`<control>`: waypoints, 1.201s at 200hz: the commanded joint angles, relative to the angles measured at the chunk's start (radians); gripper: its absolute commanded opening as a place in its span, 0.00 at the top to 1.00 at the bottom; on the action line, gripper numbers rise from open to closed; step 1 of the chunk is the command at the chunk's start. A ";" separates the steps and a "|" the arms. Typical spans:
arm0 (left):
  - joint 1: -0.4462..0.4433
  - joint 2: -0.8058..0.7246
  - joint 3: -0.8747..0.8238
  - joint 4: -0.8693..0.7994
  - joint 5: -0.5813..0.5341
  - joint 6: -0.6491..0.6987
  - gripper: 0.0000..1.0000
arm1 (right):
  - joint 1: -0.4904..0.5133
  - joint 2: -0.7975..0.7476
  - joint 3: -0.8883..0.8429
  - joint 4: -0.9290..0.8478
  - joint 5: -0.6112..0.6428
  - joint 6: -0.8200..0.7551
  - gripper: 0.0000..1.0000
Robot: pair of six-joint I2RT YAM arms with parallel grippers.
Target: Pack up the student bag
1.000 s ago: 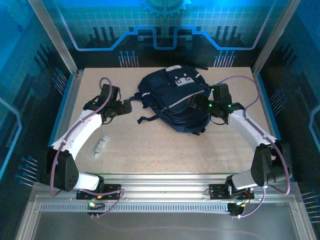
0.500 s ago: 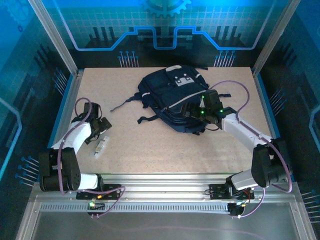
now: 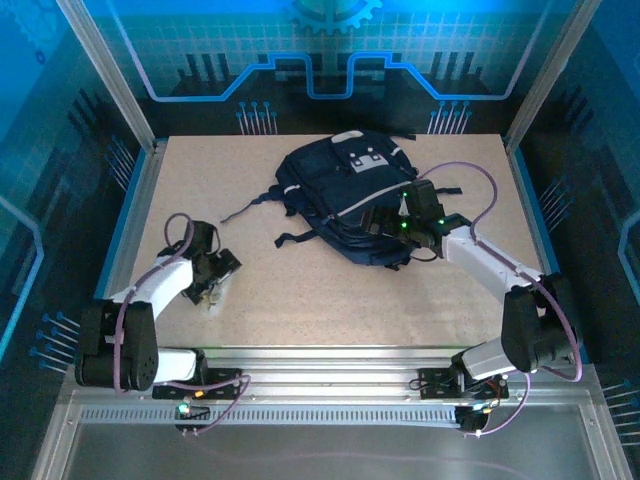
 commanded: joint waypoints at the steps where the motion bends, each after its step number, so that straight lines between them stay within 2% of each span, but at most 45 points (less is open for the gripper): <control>1: -0.104 -0.033 0.040 -0.039 0.021 -0.085 0.01 | 0.009 -0.017 -0.015 -0.005 0.013 0.014 0.00; 23: -0.157 -0.039 0.058 -0.089 -0.036 -0.082 0.01 | 0.010 -0.016 -0.020 -0.003 0.002 0.021 0.00; 75: -0.159 0.037 0.086 -0.159 -0.079 0.067 0.01 | 0.011 -0.022 -0.025 0.003 0.000 0.038 0.00; 112: -0.159 0.138 0.099 -0.111 -0.047 0.129 0.11 | 0.014 -0.034 -0.037 0.018 -0.013 0.055 0.00; 124: -0.159 0.164 0.105 -0.103 -0.046 0.132 0.11 | 0.017 -0.041 -0.041 0.020 -0.014 0.055 0.00; 131: -0.159 0.174 0.107 -0.095 -0.042 0.138 0.15 | 0.017 -0.049 -0.045 0.019 -0.011 0.056 0.00; 153: -0.159 0.184 0.106 -0.067 -0.031 0.145 0.40 | 0.023 -0.082 -0.061 0.020 0.009 0.049 0.00; 164: -0.159 0.184 0.110 -0.059 -0.029 0.144 0.43 | 0.029 -0.097 -0.066 0.018 0.018 0.040 0.00; 180: -0.159 0.180 0.127 -0.050 -0.018 0.144 0.56 | 0.038 -0.111 -0.069 0.018 0.023 0.026 0.00; 212: -0.163 0.162 0.189 -0.045 0.026 0.115 0.56 | 0.086 -0.089 -0.053 0.040 -0.023 -0.019 0.00; 240: -0.204 0.122 0.263 -0.031 0.059 0.066 0.55 | 0.152 -0.034 -0.035 0.111 -0.136 -0.054 0.00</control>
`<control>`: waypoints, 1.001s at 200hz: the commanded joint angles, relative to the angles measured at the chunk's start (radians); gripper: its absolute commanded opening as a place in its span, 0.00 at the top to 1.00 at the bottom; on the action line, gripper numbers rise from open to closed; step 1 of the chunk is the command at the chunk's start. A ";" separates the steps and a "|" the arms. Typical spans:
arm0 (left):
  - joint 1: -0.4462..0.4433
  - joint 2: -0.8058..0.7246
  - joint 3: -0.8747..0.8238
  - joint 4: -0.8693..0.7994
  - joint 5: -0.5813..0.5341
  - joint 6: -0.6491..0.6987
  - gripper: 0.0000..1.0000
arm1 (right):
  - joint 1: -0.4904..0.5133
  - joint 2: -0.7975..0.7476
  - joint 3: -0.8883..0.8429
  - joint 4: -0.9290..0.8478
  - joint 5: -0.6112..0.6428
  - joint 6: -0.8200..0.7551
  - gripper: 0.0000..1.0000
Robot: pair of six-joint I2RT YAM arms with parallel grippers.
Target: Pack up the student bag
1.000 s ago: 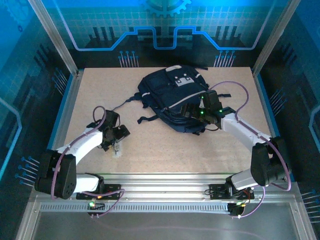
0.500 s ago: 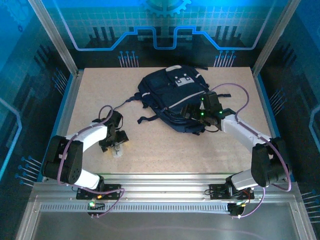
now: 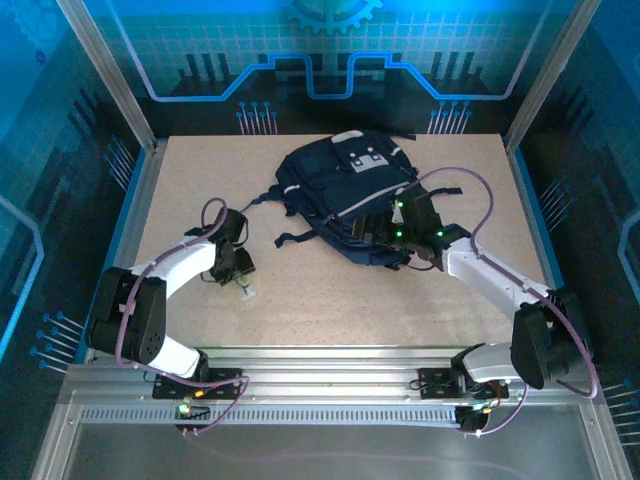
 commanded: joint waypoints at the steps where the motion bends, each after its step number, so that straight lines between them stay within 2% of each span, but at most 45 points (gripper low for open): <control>1: -0.041 -0.046 0.077 0.044 0.062 -0.051 0.55 | 0.060 0.048 0.026 0.072 -0.107 -0.053 0.00; 24: -0.084 -0.065 0.130 0.090 0.105 -0.096 0.54 | 0.128 0.107 0.053 0.127 -0.201 -0.070 0.04; 60: -0.152 -0.059 0.189 0.176 0.134 -0.162 0.54 | 0.230 0.176 0.115 0.176 -0.216 -0.086 0.09; 74: -0.176 -0.058 0.191 0.229 0.134 -0.196 0.54 | 0.244 0.202 0.133 0.202 -0.243 -0.074 0.12; 113: -0.238 -0.055 0.180 0.319 0.159 -0.267 0.54 | 0.284 0.259 0.161 0.263 -0.219 -0.057 0.16; 146: -0.246 -0.065 0.146 0.370 0.219 -0.335 0.54 | 0.287 0.309 0.167 0.318 -0.212 -0.038 0.25; 179: -0.251 -0.089 0.127 0.379 0.231 -0.368 0.55 | 0.288 0.335 0.169 0.350 -0.194 -0.038 0.44; 200: -0.252 -0.094 0.119 0.375 0.243 -0.383 0.55 | 0.289 0.336 0.168 0.364 -0.187 -0.039 0.61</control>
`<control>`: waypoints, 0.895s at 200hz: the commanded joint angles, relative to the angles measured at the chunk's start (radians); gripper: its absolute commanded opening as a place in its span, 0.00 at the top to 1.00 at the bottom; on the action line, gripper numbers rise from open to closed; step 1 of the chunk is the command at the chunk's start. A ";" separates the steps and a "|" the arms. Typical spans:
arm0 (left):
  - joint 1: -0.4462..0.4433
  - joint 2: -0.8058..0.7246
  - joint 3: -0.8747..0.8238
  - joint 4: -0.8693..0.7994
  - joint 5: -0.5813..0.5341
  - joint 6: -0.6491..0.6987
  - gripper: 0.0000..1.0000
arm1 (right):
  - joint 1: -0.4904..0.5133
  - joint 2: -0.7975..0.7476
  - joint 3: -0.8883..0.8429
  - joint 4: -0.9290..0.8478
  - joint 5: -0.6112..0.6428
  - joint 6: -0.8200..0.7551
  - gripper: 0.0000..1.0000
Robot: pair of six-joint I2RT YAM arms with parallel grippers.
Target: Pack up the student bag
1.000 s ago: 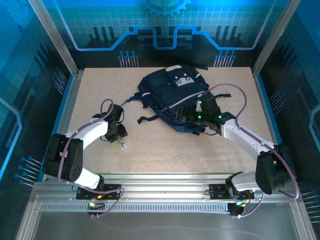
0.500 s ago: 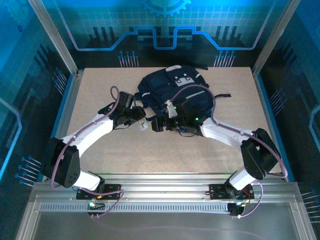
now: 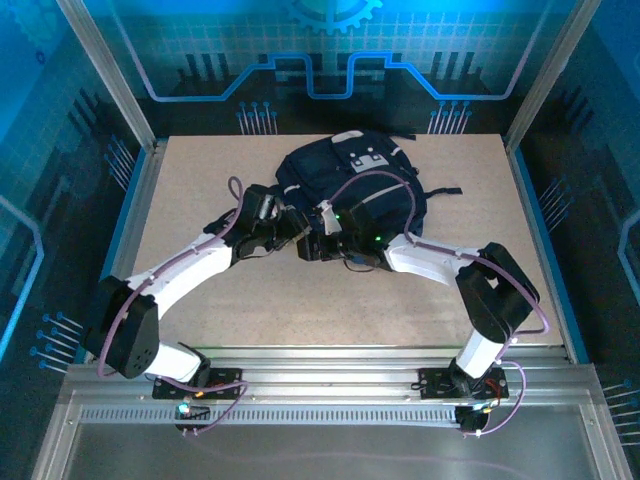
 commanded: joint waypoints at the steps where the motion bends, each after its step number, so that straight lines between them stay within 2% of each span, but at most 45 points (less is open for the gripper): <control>1: -0.006 -0.037 -0.017 0.023 0.041 -0.043 0.55 | 0.010 0.009 0.026 0.059 0.013 -0.004 0.62; 19: -0.009 -0.036 -0.017 0.022 0.043 -0.048 0.54 | 0.010 0.004 0.024 0.066 0.008 -0.002 0.77; 35: -0.012 -0.033 -0.013 0.024 0.041 -0.042 0.48 | 0.007 -0.010 0.023 0.051 0.013 -0.002 0.83; 44: -0.012 -0.032 -0.003 0.017 0.036 -0.034 0.36 | 0.002 -0.022 0.018 0.041 0.009 -0.005 0.86; 53: -0.011 -0.029 0.014 0.003 0.023 -0.012 0.20 | -0.007 -0.040 0.007 0.033 0.003 -0.007 0.87; 59: -0.012 -0.028 0.031 -0.016 0.010 0.010 0.05 | -0.016 -0.053 0.000 0.026 -0.001 -0.007 0.87; 62: -0.012 -0.027 0.042 -0.027 0.001 0.022 0.02 | -0.020 -0.061 -0.006 0.024 -0.004 -0.007 0.87; 97: -0.008 -0.002 0.156 -0.089 -0.044 0.170 0.01 | -0.117 -0.187 -0.076 -0.036 -0.036 -0.027 0.85; 125: -0.022 0.070 0.281 -0.112 -0.023 0.344 0.01 | -0.239 -0.326 -0.103 -0.195 0.026 -0.074 0.85; 161: -0.121 0.247 0.528 -0.223 -0.066 0.630 0.01 | -0.421 -0.483 -0.092 -0.415 0.123 -0.120 0.84; 179: -0.167 0.352 0.636 -0.250 -0.051 0.737 0.02 | -0.507 -0.537 -0.079 -0.506 0.172 -0.145 0.83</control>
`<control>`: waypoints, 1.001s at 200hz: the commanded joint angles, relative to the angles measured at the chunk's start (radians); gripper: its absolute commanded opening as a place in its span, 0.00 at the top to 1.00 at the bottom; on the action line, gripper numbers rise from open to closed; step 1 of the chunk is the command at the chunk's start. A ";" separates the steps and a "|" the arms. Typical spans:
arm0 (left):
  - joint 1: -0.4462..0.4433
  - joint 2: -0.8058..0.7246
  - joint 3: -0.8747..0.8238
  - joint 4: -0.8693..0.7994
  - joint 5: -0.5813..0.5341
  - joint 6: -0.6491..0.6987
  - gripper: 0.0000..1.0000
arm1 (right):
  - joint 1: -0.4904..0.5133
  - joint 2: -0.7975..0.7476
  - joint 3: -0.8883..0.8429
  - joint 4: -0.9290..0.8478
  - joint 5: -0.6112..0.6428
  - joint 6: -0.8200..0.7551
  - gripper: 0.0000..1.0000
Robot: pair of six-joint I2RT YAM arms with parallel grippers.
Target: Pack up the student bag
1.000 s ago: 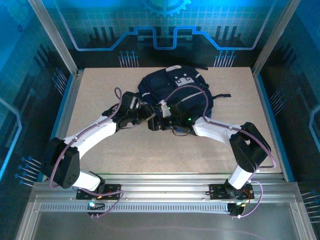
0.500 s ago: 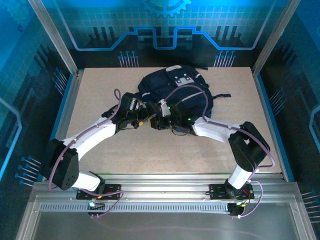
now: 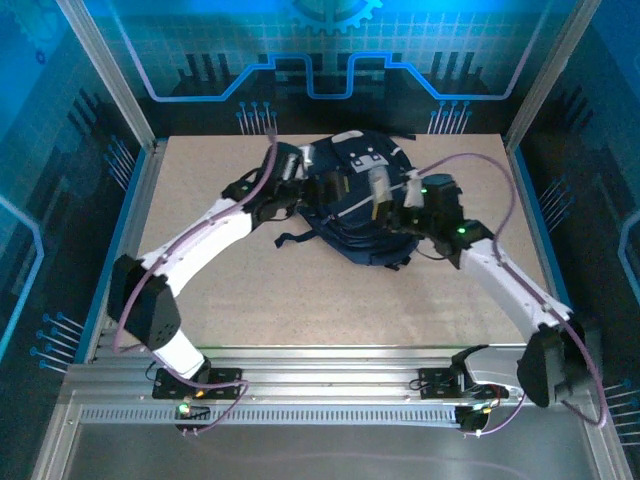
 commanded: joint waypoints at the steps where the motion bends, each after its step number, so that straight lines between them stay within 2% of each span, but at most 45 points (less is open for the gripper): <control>1: -0.066 0.120 0.129 -0.100 -0.006 0.248 0.02 | -0.089 -0.067 0.012 -0.199 0.086 -0.064 0.83; 29: -0.121 0.281 0.294 -0.160 0.028 0.367 0.08 | -0.233 -0.120 -0.003 -0.282 0.077 -0.047 0.83; 67: -0.201 0.428 0.428 -0.212 -0.139 0.512 0.13 | -0.429 -0.165 -0.111 -0.244 -0.097 -0.002 0.82; 98: -0.232 0.488 0.447 -0.204 -0.235 0.567 0.18 | -0.467 -0.169 -0.163 -0.215 -0.140 0.017 0.82; 116: -0.255 0.521 0.446 -0.187 -0.299 0.648 0.21 | -0.468 -0.165 -0.183 -0.190 -0.163 0.028 0.84; 137: -0.277 0.570 0.456 -0.163 -0.417 0.720 0.23 | -0.467 -0.164 -0.192 -0.175 -0.168 0.036 0.85; 173: -0.272 0.601 0.491 -0.114 -0.483 0.743 0.40 | -0.466 -0.175 -0.216 -0.140 -0.202 0.051 0.86; 190: -0.263 0.612 0.513 -0.095 -0.502 0.754 0.58 | -0.463 -0.176 -0.234 -0.113 -0.231 0.062 0.86; 200: -0.256 0.616 0.532 -0.091 -0.507 0.753 0.71 | -0.455 -0.172 -0.246 -0.099 -0.239 0.067 0.87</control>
